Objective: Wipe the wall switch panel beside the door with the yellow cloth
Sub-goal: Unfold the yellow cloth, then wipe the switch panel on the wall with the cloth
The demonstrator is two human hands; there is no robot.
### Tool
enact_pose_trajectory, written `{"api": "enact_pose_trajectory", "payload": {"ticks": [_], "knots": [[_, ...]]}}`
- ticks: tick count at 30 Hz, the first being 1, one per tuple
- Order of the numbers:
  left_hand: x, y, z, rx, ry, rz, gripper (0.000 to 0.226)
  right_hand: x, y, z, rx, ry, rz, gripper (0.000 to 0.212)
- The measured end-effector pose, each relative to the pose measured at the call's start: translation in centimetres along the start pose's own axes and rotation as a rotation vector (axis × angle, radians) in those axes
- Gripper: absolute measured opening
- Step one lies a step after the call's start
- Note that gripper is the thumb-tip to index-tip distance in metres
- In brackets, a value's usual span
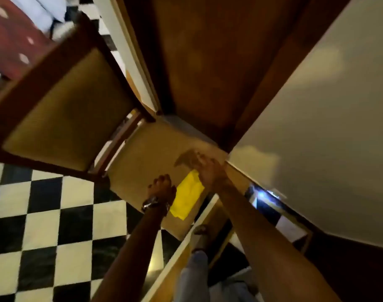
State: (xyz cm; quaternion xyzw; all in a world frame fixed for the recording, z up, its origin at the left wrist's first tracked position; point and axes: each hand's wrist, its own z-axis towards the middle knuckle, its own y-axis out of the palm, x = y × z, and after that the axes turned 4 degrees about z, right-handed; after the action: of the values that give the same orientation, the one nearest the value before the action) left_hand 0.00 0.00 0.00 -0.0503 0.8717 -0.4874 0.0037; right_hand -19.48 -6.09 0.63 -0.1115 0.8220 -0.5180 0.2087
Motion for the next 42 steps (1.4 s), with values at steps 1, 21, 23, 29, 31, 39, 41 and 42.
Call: {"api": "enact_pose_trajectory", "payload": {"ticks": [1, 21, 23, 29, 31, 39, 41, 42], "knots": [[0.1, 2.1, 0.5, -0.052, 0.001, 0.025, 0.057, -0.3, 2.5, 0.8, -0.067, -0.009, -0.027, 0.058], [11.8, -9.5, 1.5, -0.418, 0.574, -0.403, 0.048, 11.7, -9.3, -18.0, 0.239, 0.270, 1.002, 0.034], [17.2, -16.3, -0.9, -0.396, 0.737, -0.429, 0.048, 13.1, -15.2, -24.4, 0.487, 0.340, 1.038, 0.030], [35.2, -30.9, -12.2, -0.182, 1.157, -0.382, 0.029, 15.1, -28.7, -41.8, 1.267, 0.539, 0.683, 0.029], [40.0, -33.6, -16.3, -0.038, 1.260, -0.284, 0.033, 16.1, -30.7, -45.6, 1.404, 0.608, 0.493, 0.037], [48.5, -40.0, -30.6, 0.477, 1.171, 0.550, 0.045, 19.3, -36.8, -50.5, 1.466, 0.790, -0.128, 0.030], [49.0, -42.3, -33.6, 0.621, 1.179, 0.573, 0.042, 20.1, -37.0, -50.1, 1.452, 0.846, -0.146, 0.033], [49.4, -43.8, -35.0, 0.722, 1.193, 0.510, 0.041, 20.5, -36.9, -49.7, 1.473, 0.871, -0.164, 0.032]]}}
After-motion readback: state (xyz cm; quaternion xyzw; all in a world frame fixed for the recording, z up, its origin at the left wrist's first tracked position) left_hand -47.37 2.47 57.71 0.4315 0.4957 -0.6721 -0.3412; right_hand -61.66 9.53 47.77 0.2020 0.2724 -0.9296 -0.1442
